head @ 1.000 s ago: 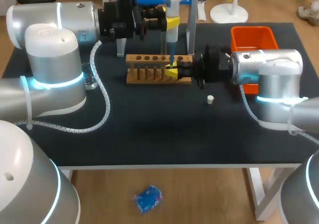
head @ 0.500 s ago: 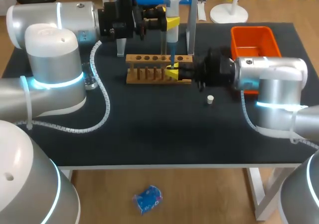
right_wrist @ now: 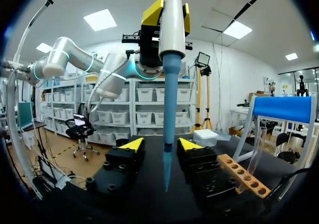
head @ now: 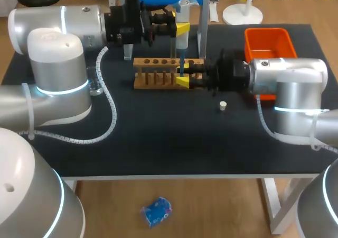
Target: Invert the test tube, pick up the pipette, mount the tip to pipette, aspirate from beaker and dispense into the tube, eject the tip, return the pipette, and cap with the stopper.
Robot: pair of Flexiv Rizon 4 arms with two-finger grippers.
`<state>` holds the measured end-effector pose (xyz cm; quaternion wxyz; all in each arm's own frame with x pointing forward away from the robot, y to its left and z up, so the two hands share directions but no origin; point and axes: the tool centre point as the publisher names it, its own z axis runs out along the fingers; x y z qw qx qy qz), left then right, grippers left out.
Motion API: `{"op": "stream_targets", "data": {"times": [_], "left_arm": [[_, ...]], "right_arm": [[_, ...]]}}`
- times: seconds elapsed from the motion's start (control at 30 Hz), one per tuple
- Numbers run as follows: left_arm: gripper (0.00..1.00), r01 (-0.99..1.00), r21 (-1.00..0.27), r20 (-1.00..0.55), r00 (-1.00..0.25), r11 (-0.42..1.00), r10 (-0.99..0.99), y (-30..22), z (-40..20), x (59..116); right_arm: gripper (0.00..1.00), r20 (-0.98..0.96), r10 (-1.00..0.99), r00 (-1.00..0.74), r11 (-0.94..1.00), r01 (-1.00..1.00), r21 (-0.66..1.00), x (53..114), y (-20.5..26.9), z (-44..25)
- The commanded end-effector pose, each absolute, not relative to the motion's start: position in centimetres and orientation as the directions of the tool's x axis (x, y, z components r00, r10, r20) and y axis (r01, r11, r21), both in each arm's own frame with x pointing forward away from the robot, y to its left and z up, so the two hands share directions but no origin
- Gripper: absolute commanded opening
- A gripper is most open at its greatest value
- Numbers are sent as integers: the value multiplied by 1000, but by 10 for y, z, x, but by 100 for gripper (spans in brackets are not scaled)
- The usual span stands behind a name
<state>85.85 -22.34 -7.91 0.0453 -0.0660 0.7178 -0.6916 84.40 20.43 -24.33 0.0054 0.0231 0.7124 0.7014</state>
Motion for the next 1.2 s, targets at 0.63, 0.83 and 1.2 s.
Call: {"op": "stream_targets", "data": {"times": [0.63,0.83,1.2], "left_arm": [[0,-30,-999,25,-987,31,-160,-224,-80,858],[0,-30,-999,25,-987,31,-160,-224,-80,858],[0,9,-999,-18,-972,43,-232,-170,-67,854]], "right_arm": [[100,82,-246,-966,122,54,991,829,175,-250],[100,66,-228,-972,154,31,988,825,164,-249],[100,66,-228,-972,154,31,988,825,164,-249]]}}
